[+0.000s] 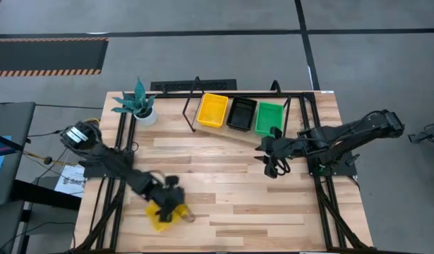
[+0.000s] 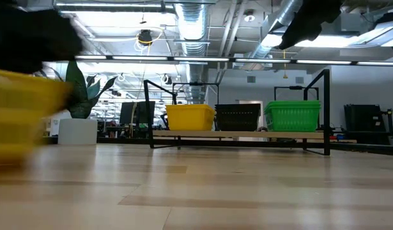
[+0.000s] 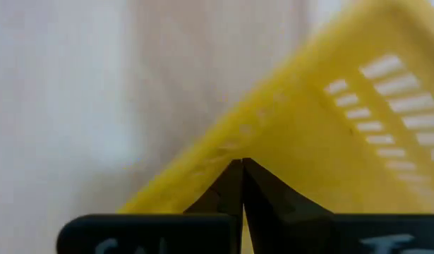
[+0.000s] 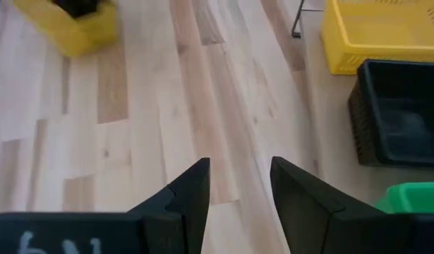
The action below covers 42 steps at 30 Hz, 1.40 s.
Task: Stack baskets on shelf by color
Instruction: Stack the yellow bin on top of the yellow bin on the shelf
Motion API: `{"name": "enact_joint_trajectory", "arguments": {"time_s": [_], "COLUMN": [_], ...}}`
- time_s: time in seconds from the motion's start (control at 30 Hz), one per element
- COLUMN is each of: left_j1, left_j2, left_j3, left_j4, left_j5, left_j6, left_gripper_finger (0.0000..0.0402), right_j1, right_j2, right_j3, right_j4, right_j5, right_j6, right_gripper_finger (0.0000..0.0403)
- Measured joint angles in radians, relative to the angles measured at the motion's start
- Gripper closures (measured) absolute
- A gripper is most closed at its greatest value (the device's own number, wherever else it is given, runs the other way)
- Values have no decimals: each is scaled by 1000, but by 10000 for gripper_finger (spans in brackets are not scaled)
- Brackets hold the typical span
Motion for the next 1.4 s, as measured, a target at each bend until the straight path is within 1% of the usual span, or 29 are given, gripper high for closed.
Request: {"name": "enact_joint_trajectory", "arguments": {"time_s": [0.1, 0.2, 0.3, 0.4, 0.5, 0.57, 0.63, 0.7, 0.77, 0.83, 0.87, 0.93, 1.03, 1.13, 1.2, 1.27, 1.4], "left_j1": [105, 212, 309, 378, 409, 414, 407, 387, 358, 319, 300, 257, 193, 134, 100, 74, 41], "left_j2": [22, 23, 21, 21, -14, -55, -114, -183, -254, -333, -375, -450, -558, -637, -673, -700, -729], "left_j3": [-6, -8, -6, 15, 52, 85, 131, 174, 215, 242, 251, 261, 260, 260, 260, 260, 260], "left_j4": [145, 328, 485, 520, 421, 320, 181, 16, -162, -293, -345, -400, -461, -508, -521, -543, -578], "left_j5": [-88, -112, -101, -29, 79, 122, 149, 167, 164, 137, 119, 77, 5, -87, -147, -192, -207], "left_j6": [134, 273, 351, 382, 436, 460, 478, 494, 494, 463, 436, 367, 262, 198, 166, 135, 88], "left_gripper_finger": [401, 401, 401, 401, 399, 389, 373, 349, 320, 288, 271, 239, 198, 171, 162, 159, 158], "right_j1": [22, 46, 69, 93, 110, 118, 122, 129, 133, 142, 147, 153, 152, 150, 149, 148, 147], "right_j2": [0, 0, 0, 4, 28, 61, 111, 179, 256, 343, 393, 483, 624, 760, 839, 911, 1031], "right_j3": [0, 0, 0, -1, -11, -19, -21, -22, -22, -14, 1, 49, 167, 302, 397, 501, 711], "right_j4": [1, 3, 7, 20, 77, 149, 213, 318, 452, 602, 658, 719, 736, 698, 635, 575, 418], "right_j5": [3, 26, 61, 94, 102, 102, 101, 96, 74, 72, 73, 76, 77, 82, 102, 102, 100], "right_j6": [42, 87, 124, 159, 170, 172, 172, 166, 127, 69, 40, -5, -42, -112, -142, -153, -122], "right_gripper_finger": [233, 233, 233, 233, 233, 233, 233, 232, 231, 230, 230, 231, 232, 227, 221, 213, 194]}}
